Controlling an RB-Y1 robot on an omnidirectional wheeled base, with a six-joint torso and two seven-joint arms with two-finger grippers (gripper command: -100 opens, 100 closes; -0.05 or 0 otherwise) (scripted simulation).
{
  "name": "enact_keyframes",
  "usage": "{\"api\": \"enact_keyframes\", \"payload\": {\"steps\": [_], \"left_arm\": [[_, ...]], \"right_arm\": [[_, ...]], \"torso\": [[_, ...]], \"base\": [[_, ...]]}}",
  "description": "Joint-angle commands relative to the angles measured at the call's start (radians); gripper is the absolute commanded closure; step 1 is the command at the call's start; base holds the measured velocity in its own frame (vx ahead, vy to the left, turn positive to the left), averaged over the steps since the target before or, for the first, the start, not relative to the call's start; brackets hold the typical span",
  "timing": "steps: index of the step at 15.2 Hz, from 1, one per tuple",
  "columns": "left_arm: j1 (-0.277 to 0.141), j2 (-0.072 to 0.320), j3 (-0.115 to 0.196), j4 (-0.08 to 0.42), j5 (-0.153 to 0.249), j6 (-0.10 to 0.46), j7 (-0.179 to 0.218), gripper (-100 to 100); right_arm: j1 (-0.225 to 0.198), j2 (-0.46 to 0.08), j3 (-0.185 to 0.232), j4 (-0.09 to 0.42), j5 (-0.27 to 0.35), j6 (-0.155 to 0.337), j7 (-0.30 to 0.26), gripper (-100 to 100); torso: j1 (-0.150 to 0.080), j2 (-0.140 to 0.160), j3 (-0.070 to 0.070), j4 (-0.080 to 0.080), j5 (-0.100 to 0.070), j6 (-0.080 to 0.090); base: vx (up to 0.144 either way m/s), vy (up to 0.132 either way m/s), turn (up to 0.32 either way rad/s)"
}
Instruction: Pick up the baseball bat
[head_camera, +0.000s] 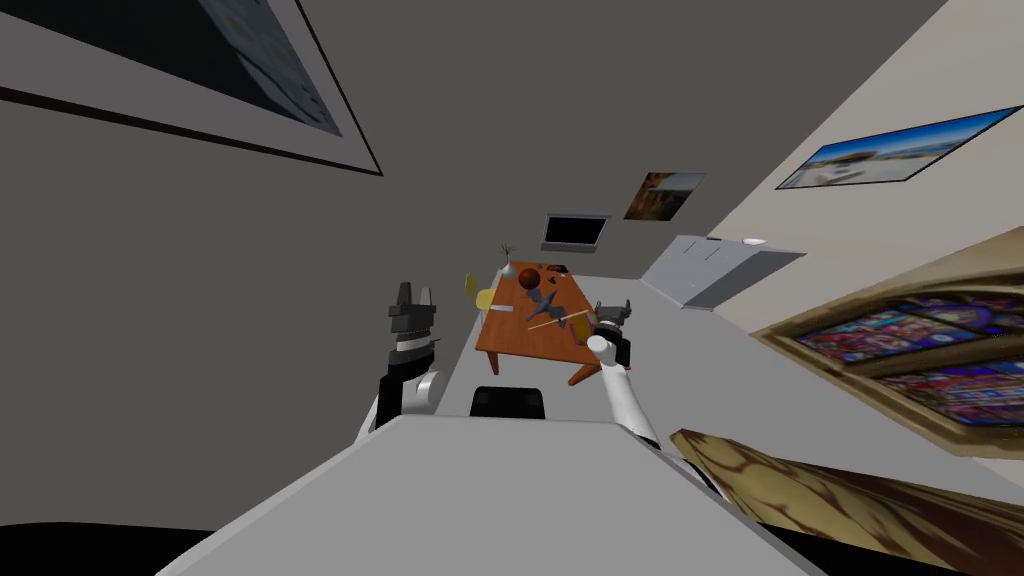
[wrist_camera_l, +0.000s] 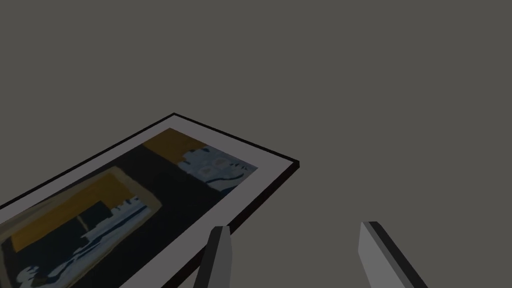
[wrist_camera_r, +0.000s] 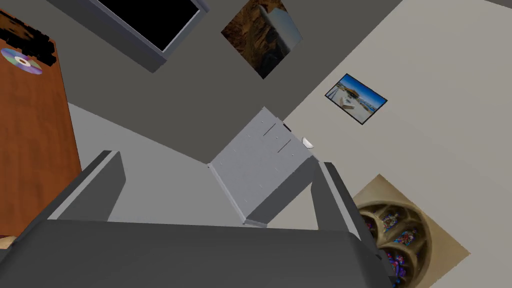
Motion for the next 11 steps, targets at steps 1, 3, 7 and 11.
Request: {"api": "enact_keyframes", "payload": {"steps": [1, 3, 7, 11], "left_arm": [[0.000, 0.000, 0.000, 0.000, 0.000, 0.000, 0.000, 0], [0.000, 0.000, 0.000, 0.000, 0.000, 0.000, 0.000, 0], [0.000, 0.000, 0.000, 0.000, 0.000, 0.000, 0.000, 0], [0.000, 0.000, 0.000, 0.000, 0.000, 0.000, 0.000, 0]], "right_arm": [[-0.047, -0.001, -0.015, 0.050, -0.050, 0.011, -0.027, -100], [-0.047, -0.001, -0.015, 0.077, -0.095, 0.011, -0.027, -100], [-0.086, -0.002, -0.026, 0.138, -0.169, 0.020, -0.052, -100], [-0.124, -0.002, -0.036, 0.199, -0.239, 0.030, -0.079, -100]], "torso": [[0.000, 0.000, 0.000, 0.000, 0.000, 0.000], [0.002, 0.000, 0.000, 0.000, 0.000, 0.000], [0.000, 0.000, 0.000, 0.000, 0.000, 0.000], [0.000, 0.000, 0.000, 0.000, 0.000, 0.000]], "base": [[-0.002, 0.073, 0.052], [-0.001, 0.070, 0.035], [-0.003, 0.039, 0.027], [-0.002, 0.045, 0.026]]}}
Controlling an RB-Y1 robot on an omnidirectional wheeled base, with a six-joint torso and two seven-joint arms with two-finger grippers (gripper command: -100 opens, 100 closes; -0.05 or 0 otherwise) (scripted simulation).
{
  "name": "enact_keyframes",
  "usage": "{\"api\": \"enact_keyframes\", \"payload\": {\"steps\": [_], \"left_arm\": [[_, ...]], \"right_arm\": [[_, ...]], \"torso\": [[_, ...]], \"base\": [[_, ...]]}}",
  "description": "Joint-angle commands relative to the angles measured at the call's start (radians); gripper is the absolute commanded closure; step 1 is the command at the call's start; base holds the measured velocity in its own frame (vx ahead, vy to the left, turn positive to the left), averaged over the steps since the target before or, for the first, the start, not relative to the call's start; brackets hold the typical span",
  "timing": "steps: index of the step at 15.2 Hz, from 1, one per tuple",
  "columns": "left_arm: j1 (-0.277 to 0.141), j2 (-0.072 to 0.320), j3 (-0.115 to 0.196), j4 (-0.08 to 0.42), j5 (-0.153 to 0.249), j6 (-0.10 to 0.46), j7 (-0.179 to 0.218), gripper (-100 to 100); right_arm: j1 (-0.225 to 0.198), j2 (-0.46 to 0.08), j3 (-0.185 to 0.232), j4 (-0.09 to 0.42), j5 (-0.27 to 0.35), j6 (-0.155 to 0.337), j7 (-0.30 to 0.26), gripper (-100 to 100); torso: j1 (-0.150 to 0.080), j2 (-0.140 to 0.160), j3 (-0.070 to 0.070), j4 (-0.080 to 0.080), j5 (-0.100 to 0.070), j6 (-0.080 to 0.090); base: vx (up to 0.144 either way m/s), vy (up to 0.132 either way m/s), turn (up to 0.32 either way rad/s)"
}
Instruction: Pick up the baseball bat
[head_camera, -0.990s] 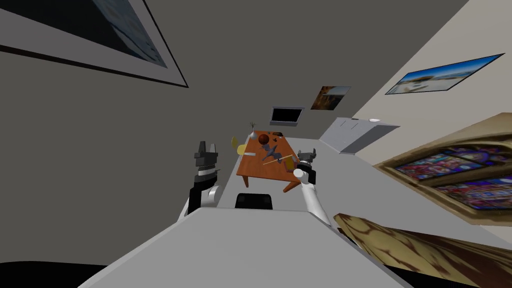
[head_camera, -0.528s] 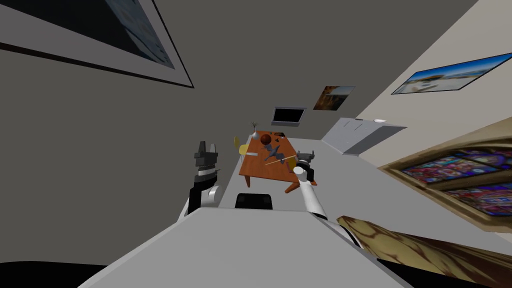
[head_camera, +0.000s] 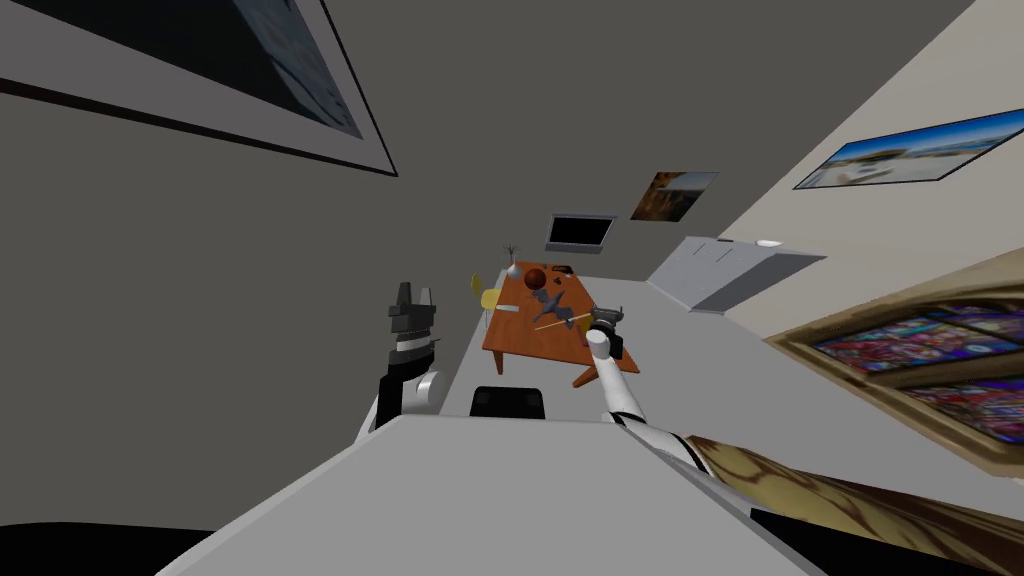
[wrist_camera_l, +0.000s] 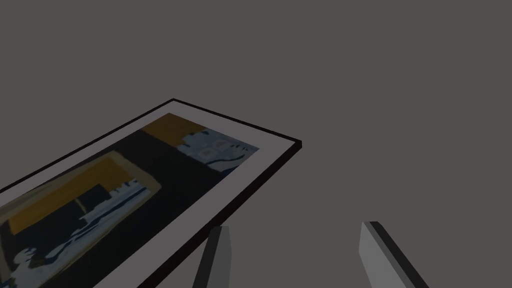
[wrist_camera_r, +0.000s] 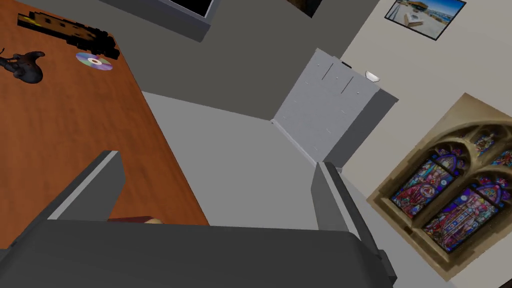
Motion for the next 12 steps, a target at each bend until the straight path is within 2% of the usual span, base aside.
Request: {"api": "enact_keyframes", "payload": {"steps": [1, 3, 4, 6, 7, 9, 10, 12], "left_arm": [[0.000, 0.000, 0.000, 0.000, 0.000, 0.000, 0.000, 0], [0.000, 0.000, 0.000, 0.000, 0.000, 0.000, 0.000, 0], [0.000, 0.000, 0.000, 0.000, 0.000, 0.000, 0.000, 0], [0.000, 0.000, 0.000, 0.000, 0.000, 0.000, 0.000, 0], [0.000, 0.000, 0.000, 0.000, 0.000, 0.000, 0.000, 0], [0.000, 0.000, 0.000, 0.000, 0.000, 0.000, 0.000, 0], [0.000, 0.000, 0.000, 0.000, 0.000, 0.000, 0.000, 0], [0.000, 0.000, 0.000, 0.000, 0.000, 0.000, 0.000, 0]], "right_arm": [[-0.037, 0.001, -0.014, 0.050, -0.050, 0.016, -0.023, -100], [-0.037, 0.001, -0.014, 0.059, -0.085, 0.016, -0.023, -100], [-0.073, 0.002, -0.023, 0.085, -0.119, 0.025, -0.051, -100], [-0.073, 0.002, -0.023, 0.117, -0.151, 0.025, -0.051, -100], [-0.108, 0.003, -0.030, 0.146, -0.181, 0.035, -0.080, -100], [-0.108, 0.003, -0.030, 0.174, -0.214, 0.035, -0.080, -100], [-0.141, 0.005, -0.037, 0.207, -0.244, 0.044, -0.109, -100], [-0.141, 0.005, -0.037, 0.229, -0.275, 0.044, -0.109, -100]], "torso": [[0.000, 0.000, 0.000, 0.000, 0.000, 0.000], [0.001, 0.000, 0.000, 0.000, 0.000, 0.000], [0.000, 0.000, 0.000, 0.000, 0.000, 0.000], [0.001, 0.000, 0.000, 0.000, 0.000, 0.000], [0.000, 0.000, 0.000, 0.000, 0.000, 0.000], [0.000, 0.000, 0.000, 0.000, 0.000, 0.000], [0.000, 0.000, 0.000, 0.000, 0.000, 0.000], [0.000, 0.000, 0.000, 0.000, 0.000, 0.000]], "base": [[0.007, 0.034, 0.034], [0.003, 0.041, 0.030], [-0.008, 0.044, 0.025], [-0.005, 0.041, 0.028], [-0.005, 0.040, 0.037], [0.000, 0.036, 0.025], [0.003, 0.033, 0.016], [0.000, 0.031, 0.021]]}}
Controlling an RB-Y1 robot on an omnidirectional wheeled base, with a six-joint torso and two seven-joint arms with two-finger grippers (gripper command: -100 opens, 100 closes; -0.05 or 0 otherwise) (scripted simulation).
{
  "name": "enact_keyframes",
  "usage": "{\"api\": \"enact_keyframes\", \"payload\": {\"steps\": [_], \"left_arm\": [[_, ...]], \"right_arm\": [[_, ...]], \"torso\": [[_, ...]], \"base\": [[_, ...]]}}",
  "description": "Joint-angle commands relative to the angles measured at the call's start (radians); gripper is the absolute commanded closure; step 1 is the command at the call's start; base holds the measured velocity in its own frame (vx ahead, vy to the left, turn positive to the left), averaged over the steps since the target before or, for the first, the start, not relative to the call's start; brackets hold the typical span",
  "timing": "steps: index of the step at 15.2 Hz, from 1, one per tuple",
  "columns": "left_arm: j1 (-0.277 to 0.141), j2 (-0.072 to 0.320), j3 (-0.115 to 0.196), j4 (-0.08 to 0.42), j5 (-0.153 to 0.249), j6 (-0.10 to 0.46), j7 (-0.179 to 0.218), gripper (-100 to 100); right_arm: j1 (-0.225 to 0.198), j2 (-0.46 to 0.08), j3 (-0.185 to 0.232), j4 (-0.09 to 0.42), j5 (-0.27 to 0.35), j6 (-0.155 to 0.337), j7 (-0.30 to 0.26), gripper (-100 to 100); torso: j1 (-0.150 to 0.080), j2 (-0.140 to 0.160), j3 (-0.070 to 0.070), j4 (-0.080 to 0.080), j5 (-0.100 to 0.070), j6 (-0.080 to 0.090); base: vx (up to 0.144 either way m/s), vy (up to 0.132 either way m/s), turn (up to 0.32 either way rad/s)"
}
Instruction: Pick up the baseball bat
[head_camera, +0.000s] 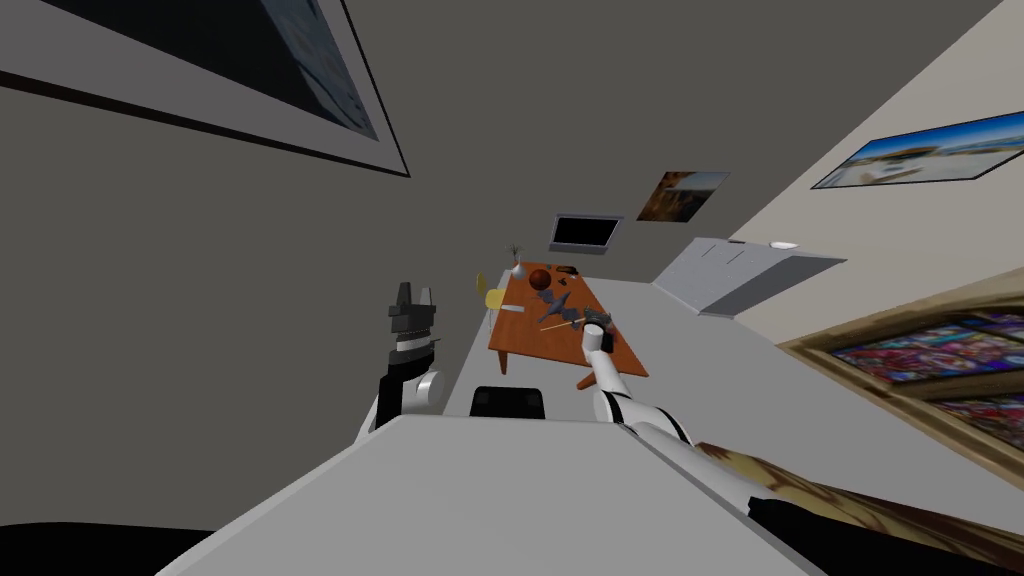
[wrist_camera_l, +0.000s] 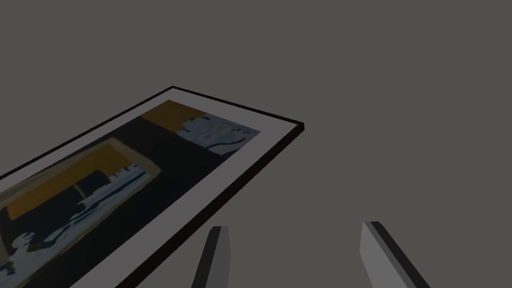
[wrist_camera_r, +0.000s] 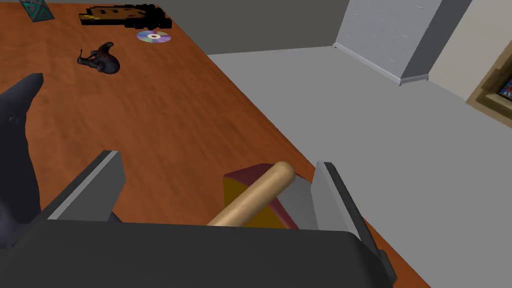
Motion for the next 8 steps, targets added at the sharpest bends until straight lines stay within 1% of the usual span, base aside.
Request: {"api": "enact_keyframes", "payload": {"steps": [1, 2, 3, 4, 6, 7, 8], "left_arm": [[0.000, 0.000, 0.000, 0.000, 0.000, 0.000, 0.000, 0], [0.000, 0.000, 0.000, 0.000, 0.000, 0.000, 0.000, 0], [0.000, 0.000, 0.000, 0.000, 0.000, 0.000, 0.000, 0], [0.000, 0.000, 0.000, 0.000, 0.000, 0.000, 0.000, 0], [0.000, 0.000, 0.000, 0.000, 0.000, 0.000, 0.000, 0], [0.000, 0.000, 0.000, 0.000, 0.000, 0.000, 0.000, 0], [0.000, 0.000, 0.000, 0.000, 0.000, 0.000, 0.000, 0]], "right_arm": [[-0.032, 0.000, -0.005, 0.050, -0.050, 0.012, -0.038, -100], [-0.032, 0.000, -0.005, 0.065, -0.067, 0.012, -0.038, -100], [-0.032, 0.000, -0.005, 0.065, -0.075, 0.012, -0.038, -100], [-0.062, 0.002, -0.010, 0.105, -0.107, 0.021, -0.068, -100], [-0.062, 0.002, -0.010, 0.115, -0.130, 0.021, -0.068, -100], [-0.089, 0.005, -0.015, 0.162, -0.161, 0.029, -0.097, -100], [-0.089, 0.005, -0.015, 0.163, -0.183, 0.029, -0.097, -100]], "torso": [[0.000, 0.000, 0.000, 0.000, 0.000, 0.000], [0.000, 0.000, 0.000, 0.000, 0.000, 0.000], [0.000, 0.000, 0.000, 0.000, 0.000, 0.000], [-0.001, 0.000, 0.000, 0.000, 0.000, 0.000], [-0.001, 0.000, 0.000, 0.000, 0.000, 0.000], [-0.001, 0.000, 0.000, 0.000, 0.000, 0.000], [-0.001, 0.001, 0.000, 0.000, 0.000, 0.000]], "base": [[-0.004, 0.028, 0.020], [-0.006, 0.027, 0.021], [-0.004, 0.019, 0.010], [-0.007, 0.019, 0.012], [-0.005, 0.016, 0.014], [-0.004, 0.013, 0.011], [-0.005, 0.012, 0.011]]}}
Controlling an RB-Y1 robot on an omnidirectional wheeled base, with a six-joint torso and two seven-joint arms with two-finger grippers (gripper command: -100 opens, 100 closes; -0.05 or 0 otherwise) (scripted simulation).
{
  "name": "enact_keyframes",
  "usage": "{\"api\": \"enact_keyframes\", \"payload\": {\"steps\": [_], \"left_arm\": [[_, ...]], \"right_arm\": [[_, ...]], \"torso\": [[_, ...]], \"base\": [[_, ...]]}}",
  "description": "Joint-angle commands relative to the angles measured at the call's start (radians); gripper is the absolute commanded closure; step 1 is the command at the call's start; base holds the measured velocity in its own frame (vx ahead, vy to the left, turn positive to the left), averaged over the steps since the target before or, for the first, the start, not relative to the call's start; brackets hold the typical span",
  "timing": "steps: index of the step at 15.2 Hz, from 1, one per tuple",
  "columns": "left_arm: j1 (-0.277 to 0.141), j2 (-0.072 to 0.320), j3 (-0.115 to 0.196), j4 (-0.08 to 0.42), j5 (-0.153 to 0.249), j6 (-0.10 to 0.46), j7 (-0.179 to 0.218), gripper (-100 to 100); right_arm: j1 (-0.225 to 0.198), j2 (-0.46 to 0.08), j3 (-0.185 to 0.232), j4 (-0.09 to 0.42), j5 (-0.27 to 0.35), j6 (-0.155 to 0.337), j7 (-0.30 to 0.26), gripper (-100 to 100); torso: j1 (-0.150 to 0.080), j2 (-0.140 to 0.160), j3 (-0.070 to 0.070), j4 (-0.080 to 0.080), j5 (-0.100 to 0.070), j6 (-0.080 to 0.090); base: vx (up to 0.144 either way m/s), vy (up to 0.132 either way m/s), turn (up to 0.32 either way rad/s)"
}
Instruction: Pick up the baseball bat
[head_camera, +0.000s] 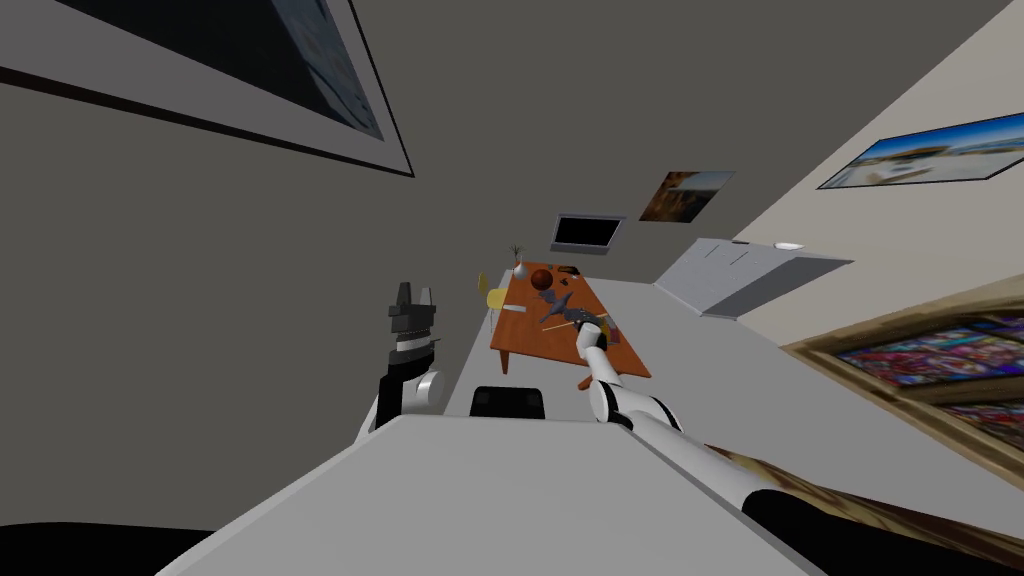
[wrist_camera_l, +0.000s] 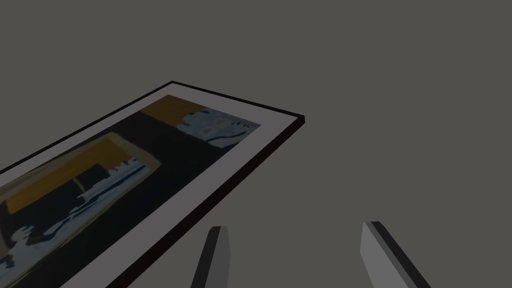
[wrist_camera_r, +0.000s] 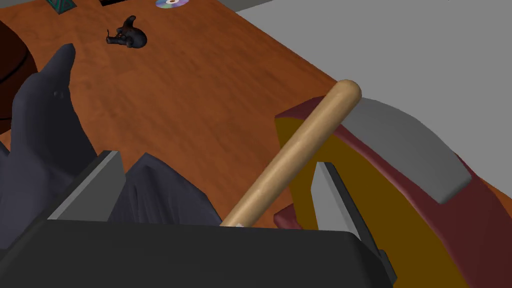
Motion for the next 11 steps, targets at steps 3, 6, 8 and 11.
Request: {"api": "enact_keyframes", "payload": {"steps": [3, 6, 8, 11], "left_arm": [[0.000, 0.000, 0.000, 0.000, 0.000, 0.000, 0.000, 0], [0.000, 0.000, 0.000, 0.000, 0.000, 0.000, 0.000, 0], [0.000, 0.000, 0.000, 0.000, 0.000, 0.000, 0.000, 0], [0.000, 0.000, 0.000, 0.000, 0.000, 0.000, 0.000, 0]], "right_arm": [[-0.042, -0.003, 0.006, 0.081, -0.060, 0.006, -0.068, -100], [-0.065, 0.001, 0.003, 0.122, -0.106, 0.013, -0.096, -100], [-0.087, 0.005, 0.000, 0.161, -0.149, 0.020, -0.124, -100], [-0.124, 0.017, -0.003, 0.227, -0.215, 0.032, -0.176, -100]], "torso": [[-0.001, 0.000, 0.000, 0.000, 0.000, 0.000], [-0.001, 0.000, 0.000, 0.000, 0.000, 0.000], [-0.001, 0.000, 0.000, 0.000, 0.000, 0.000], [-0.002, 0.000, 0.000, 0.000, 0.000, 0.000]], "base": [[-0.005, 0.007, 0.006], [-0.007, 0.001, 0.004], [-0.007, -0.007, -0.003], [-0.009, -0.015, -0.005]]}}
